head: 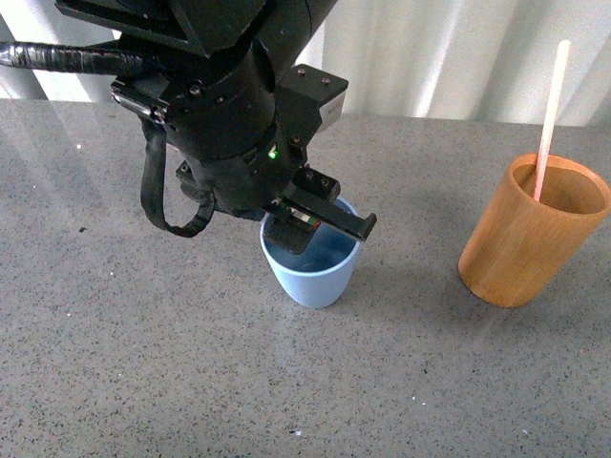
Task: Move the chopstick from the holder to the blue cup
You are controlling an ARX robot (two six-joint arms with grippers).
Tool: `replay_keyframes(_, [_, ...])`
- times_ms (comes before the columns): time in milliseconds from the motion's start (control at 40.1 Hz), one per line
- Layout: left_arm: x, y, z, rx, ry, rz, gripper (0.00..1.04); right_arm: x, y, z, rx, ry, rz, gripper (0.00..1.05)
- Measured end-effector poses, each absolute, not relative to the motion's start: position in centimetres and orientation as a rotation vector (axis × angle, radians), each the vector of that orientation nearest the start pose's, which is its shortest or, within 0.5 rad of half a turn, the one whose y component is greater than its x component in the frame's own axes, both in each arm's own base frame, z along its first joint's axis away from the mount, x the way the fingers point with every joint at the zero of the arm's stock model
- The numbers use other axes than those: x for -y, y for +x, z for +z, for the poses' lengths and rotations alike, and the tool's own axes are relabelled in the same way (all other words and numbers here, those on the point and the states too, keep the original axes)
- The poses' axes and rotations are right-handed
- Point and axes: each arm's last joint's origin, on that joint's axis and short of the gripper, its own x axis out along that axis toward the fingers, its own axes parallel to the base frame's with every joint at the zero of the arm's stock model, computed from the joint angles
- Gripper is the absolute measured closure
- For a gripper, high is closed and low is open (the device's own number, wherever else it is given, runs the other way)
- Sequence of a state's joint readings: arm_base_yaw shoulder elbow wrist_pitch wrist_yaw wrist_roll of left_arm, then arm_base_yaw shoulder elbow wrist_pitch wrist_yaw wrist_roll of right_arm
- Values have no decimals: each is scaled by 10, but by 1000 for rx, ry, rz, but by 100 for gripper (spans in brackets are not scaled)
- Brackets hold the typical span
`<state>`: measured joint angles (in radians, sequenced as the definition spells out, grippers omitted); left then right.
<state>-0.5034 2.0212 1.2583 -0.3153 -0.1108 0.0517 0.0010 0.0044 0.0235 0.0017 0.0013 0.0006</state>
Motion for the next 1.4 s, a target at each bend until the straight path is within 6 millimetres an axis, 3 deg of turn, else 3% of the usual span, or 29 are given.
replay_keyframes(424, [172,363,172,-934,244,-349,5,0,96,171,21,1,0,10])
replay_keyframes(673, [126,350,206,-761,105,-253,7,0,96,171,21,1,0,10])
replay_keyframes(823, [77,315,245,-451,-89,-81,7,0,96,171,21,1,0,10])
replay_keyframes(922, [38,278,254,-230,-160,112,7,0,96,171,21,1,0,10])
replay_keyframes(1047, [-1,224,239,-81,-204,334,7,0,96,171,21,1,0,10])
replay_keyframes(1222, [-19,160,198,-122,-203,483,7,0,96,171,21,1,-1,10])
replay_keyframes(1346, [-19,152,198,-94,-204,466,7,0,96,171,21,1,0,10])
replay_keyframes(1396, [-21,151,196,-47,-161,283,17,0,96,171,21,1,-1,10])
